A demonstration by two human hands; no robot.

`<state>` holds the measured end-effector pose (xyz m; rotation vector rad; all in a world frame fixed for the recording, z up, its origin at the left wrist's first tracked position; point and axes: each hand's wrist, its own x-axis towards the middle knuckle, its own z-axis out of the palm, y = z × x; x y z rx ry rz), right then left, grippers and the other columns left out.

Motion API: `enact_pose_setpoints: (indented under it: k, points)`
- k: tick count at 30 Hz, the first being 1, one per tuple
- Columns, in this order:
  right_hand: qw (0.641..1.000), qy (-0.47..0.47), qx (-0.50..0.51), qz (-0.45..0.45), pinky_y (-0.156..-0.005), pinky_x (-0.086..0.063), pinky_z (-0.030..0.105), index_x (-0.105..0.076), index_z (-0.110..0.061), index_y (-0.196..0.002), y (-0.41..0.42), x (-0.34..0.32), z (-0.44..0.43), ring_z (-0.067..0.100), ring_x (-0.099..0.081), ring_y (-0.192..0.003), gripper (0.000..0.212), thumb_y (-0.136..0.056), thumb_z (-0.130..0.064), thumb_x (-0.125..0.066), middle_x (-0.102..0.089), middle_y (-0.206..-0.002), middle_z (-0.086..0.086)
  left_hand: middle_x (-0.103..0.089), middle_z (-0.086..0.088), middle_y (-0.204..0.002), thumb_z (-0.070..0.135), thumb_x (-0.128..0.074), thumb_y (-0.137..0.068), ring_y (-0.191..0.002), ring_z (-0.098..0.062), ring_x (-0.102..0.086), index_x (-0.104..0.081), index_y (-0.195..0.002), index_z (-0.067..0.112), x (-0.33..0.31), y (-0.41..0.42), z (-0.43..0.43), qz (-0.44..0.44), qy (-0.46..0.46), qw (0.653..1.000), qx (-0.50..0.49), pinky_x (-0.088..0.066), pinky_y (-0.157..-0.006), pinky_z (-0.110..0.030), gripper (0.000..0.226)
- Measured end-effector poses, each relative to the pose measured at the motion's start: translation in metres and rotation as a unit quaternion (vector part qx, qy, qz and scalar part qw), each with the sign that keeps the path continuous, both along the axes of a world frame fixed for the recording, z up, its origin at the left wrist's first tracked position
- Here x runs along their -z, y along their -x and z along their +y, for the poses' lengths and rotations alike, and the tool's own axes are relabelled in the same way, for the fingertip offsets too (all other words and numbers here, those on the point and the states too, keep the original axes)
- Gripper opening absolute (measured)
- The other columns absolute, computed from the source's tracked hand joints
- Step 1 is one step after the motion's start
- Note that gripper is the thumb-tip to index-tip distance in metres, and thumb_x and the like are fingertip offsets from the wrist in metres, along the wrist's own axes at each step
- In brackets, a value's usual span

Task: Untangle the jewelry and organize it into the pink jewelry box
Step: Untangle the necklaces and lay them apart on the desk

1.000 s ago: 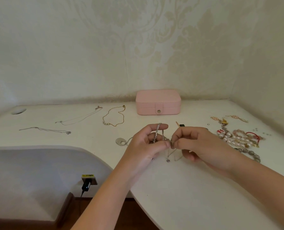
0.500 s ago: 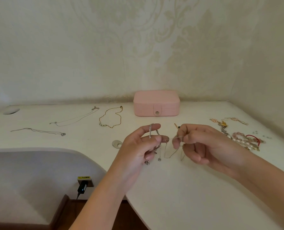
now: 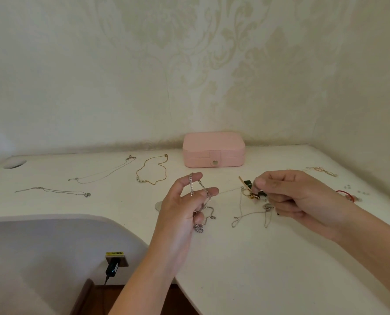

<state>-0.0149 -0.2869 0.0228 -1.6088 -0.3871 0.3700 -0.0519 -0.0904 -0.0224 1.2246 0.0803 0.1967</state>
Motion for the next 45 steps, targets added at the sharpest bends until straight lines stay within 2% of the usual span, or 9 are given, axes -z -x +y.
enact_pose_setpoints:
  k: [5, 11, 16, 19, 24, 30, 36, 40, 45]
  points:
    - [0.998, -0.014, 0.052, -0.016, -0.039, -0.016, 0.018, -0.067, -0.01, -0.075, 0.0, 0.003, 0.001, 0.013, -0.011, -0.048, 0.024, -0.073, -0.033, -0.063, -0.018, -0.054, -0.002, -0.066, -0.009, -0.083, 0.001, -0.054, -0.088, -0.051, -0.007, -0.039, -0.064, -0.101, 0.018, 0.0, -0.001, 0.002, -0.008, 0.006, 0.999, -0.049, -0.025, -0.044, -0.019, 0.023]
    - [0.947, 0.243, 0.037, -0.207, -0.052, -0.025, 0.023, -0.074, -0.029, -0.076, -0.001, 0.014, 0.007, 0.015, -0.031, -0.053, 0.017, -0.088, -0.029, -0.062, -0.043, -0.05, 0.005, -0.066, 0.011, -0.076, 0.014, -0.061, -0.087, -0.045, -0.004, -0.027, -0.07, -0.091, 0.014, -0.002, 0.002, 0.004, -0.021, -0.022, 0.998, -0.053, -0.024, -0.041, -0.013, 0.01]
    - [0.984, 0.1, -0.108, -0.1, -0.043, -0.019, 0.018, -0.075, -0.016, -0.082, 0.01, 0.006, 0.01, 0.012, -0.018, -0.044, 0.015, -0.084, -0.026, -0.064, -0.036, -0.053, 0.019, -0.042, 0.013, -0.053, 0.019, -0.063, -0.087, -0.051, -0.008, -0.029, -0.074, -0.089, 0.012, 0.001, 0.0, 0.003, -0.005, -0.061, 0.996, -0.06, -0.025, -0.052, -0.02, 0.013]
    - [0.992, 0.005, -0.111, -0.065, -0.042, -0.019, 0.018, -0.072, -0.017, -0.077, 0.005, 0.006, 0.003, 0.007, -0.02, -0.041, 0.014, -0.08, -0.031, -0.071, -0.03, -0.047, -0.008, -0.032, 0.004, -0.055, 0.016, -0.058, -0.091, -0.051, -0.01, -0.027, -0.072, -0.082, 0.011, -0.001, 0.0, 0.002, -0.008, -0.036, 0.998, -0.054, -0.026, -0.046, -0.018, 0.017]
    - [0.983, -0.155, -0.091, -0.023, -0.041, -0.015, 0.021, -0.064, -0.014, -0.076, -0.007, 0.0, -0.014, 0.003, -0.025, -0.037, 0.023, -0.071, -0.035, -0.072, -0.029, -0.049, -0.01, -0.035, 0.004, -0.051, 0.014, -0.047, -0.096, -0.046, -0.009, -0.026, -0.066, -0.085, 0.01, -0.001, 0.001, 0.004, 0.006, -0.001, 0.998, -0.069, -0.026, -0.041, -0.018, 0.022]
    - [0.987, 0.075, -0.078, -0.114, -0.045, -0.017, 0.02, -0.069, -0.015, -0.073, 0.001, -0.015, -0.018, 0.011, -0.02, -0.045, 0.019, -0.08, -0.033, -0.07, -0.026, -0.053, -0.003, -0.04, 0.003, -0.053, 0.016, -0.047, -0.097, -0.047, -0.01, -0.031, -0.066, -0.083, 0.011, -0.001, 0.001, 0.004, 0.004, -0.023, 0.999, -0.043, -0.025, -0.045, -0.021, 0.024]
    - [0.875, 0.359, -0.01, -0.326, -0.058, -0.034, 0.01, -0.069, -0.029, -0.084, 0.006, 0.0, -0.003, 0.0, -0.046, -0.058, 0.014, -0.082, -0.043, -0.065, -0.055, -0.072, -0.019, -0.055, -0.003, -0.064, 0.018, -0.047, -0.096, -0.054, -0.013, -0.05, -0.069, -0.084, 0.014, -0.015, 0.007, 0.006, -0.018, -0.139, 0.987, 0.083, -0.03, -0.046, -0.02, 0.026]
    - [0.949, 0.22, -0.006, -0.225, -0.073, -0.043, 0.016, -0.065, -0.035, -0.109, 0.002, 0.009, 0.005, 0.001, -0.056, -0.079, 0.035, -0.075, -0.043, -0.07, -0.061, -0.104, -0.017, -0.067, -0.001, -0.072, 0.018, -0.048, -0.094, -0.07, -0.016, -0.065, -0.07, -0.087, 0.012, -0.043, 0.009, 0.005, -0.034, -0.251, 0.94, 0.229, -0.04, -0.048, -0.018, 0.024]
    - [0.986, 0.031, -0.105, -0.129, -0.084, -0.046, 0.018, -0.067, -0.005, -0.084, 0.012, 0.007, 0.011, 0.01, -0.065, -0.087, 0.004, -0.086, -0.006, -0.064, -0.069, -0.083, 0.003, -0.064, 0.005, -0.067, 0.016, -0.05, -0.095, -0.066, -0.012, -0.062, -0.07, -0.094, 0.009, -0.067, 0.002, -0.002, -0.041, -0.321, 0.91, 0.258, -0.043, -0.048, -0.018, 0.021]
